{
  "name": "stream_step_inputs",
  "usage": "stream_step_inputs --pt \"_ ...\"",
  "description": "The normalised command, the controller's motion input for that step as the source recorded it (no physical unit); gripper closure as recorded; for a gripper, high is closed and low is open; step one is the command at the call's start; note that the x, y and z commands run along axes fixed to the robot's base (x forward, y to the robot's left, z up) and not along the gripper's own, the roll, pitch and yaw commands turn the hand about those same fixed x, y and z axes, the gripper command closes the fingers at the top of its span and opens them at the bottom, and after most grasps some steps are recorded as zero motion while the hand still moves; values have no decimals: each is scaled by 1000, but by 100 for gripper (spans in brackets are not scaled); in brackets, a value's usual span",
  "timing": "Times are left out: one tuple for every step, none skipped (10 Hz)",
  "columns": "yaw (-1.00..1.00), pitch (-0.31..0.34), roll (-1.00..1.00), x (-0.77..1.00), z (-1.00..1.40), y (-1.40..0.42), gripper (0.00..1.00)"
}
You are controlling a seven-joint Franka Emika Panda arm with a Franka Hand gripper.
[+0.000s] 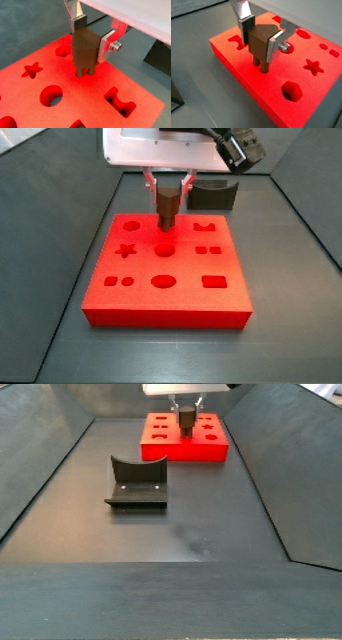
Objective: Pick up the 3 prong object. Move up. Move to above the board. Insert the 3 prong object.
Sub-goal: Insert the 3 prong object.
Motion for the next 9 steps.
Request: stream_step_inputs --pt "0 -167 130 -149 -797 0 100" --pt "0 -187 130 -117 -834 0 100" --pt "0 -197 117 -106 -829 0 100" --pt "0 -113 0 -17 -231 0 100" --pt "0 0 10 0 0 -3 100" --pt "0 0 0 -17 0 0 100" --pt "-6 0 0 -40 0 0 100" --pt "0 0 4 0 0 0 100" --pt "0 0 0 0 0 0 100"
